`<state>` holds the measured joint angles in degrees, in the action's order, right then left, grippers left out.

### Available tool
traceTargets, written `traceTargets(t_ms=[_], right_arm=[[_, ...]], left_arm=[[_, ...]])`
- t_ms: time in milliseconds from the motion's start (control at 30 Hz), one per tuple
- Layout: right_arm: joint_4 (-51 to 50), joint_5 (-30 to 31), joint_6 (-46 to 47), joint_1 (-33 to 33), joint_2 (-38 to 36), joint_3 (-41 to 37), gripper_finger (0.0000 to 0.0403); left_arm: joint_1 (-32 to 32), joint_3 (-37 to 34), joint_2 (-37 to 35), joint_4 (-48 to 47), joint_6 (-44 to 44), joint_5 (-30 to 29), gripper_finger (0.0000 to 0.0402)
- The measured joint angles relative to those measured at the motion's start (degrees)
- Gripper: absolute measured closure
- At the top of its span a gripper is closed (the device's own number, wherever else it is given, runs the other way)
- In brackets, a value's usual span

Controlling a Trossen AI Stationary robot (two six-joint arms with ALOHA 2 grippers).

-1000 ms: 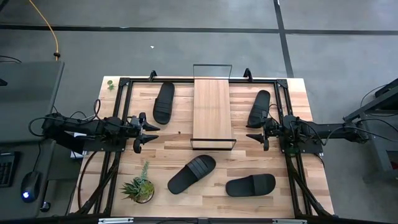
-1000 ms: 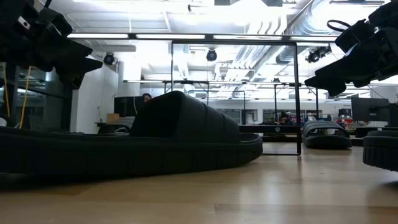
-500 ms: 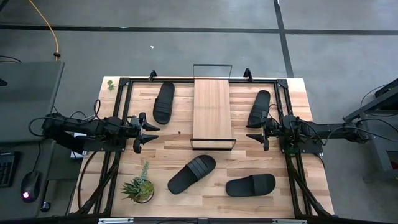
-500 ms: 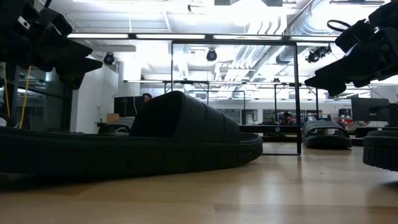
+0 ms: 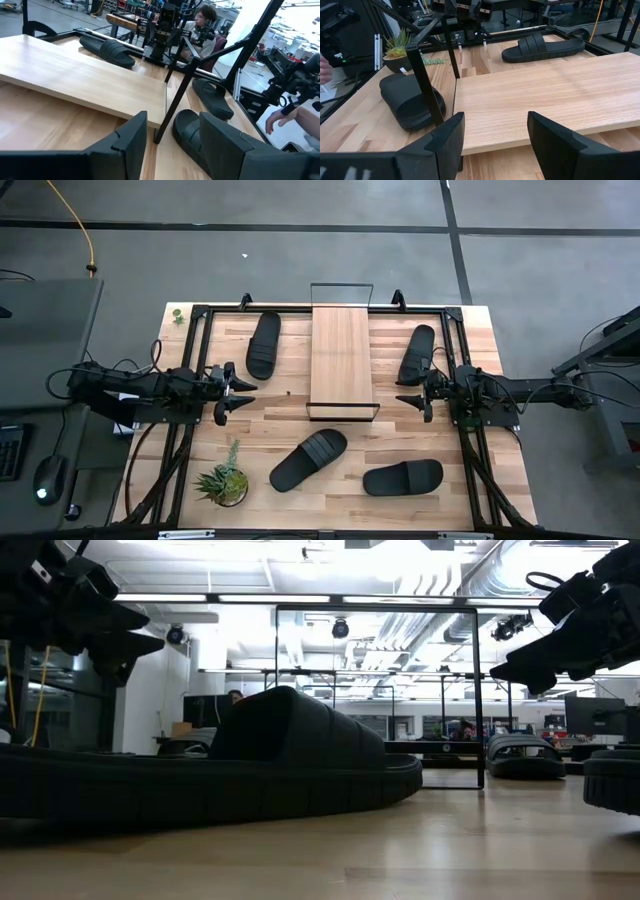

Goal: Pick and place slides into the shelf
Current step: Put the top right black slide on the shelf

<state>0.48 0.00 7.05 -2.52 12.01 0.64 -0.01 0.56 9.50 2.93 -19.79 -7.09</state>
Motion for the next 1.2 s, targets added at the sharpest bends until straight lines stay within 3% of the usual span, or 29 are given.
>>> traceTargets(t_ms=[833, 1033, 1200], right_arm=[[1.24, 0.01, 0.48, 0.02, -0.04, 0.00, 0.0196], [2.82, 1.11, 0.46, 0.02, -0.04, -0.02, 0.0196], [8.41, 4.43, -1.57, 0.00, -0.03, -0.01, 0.0196]], left_arm=[[0.01, 0.00, 0.02, 0.59, -0.17, -1.56, 0.0236], [0.00, 0.00, 0.02, 1.31, -0.11, -6.04, 0.0236], [0.00, 0.00, 0.02, 9.74, 0.00, -12.04, 0.0236]])
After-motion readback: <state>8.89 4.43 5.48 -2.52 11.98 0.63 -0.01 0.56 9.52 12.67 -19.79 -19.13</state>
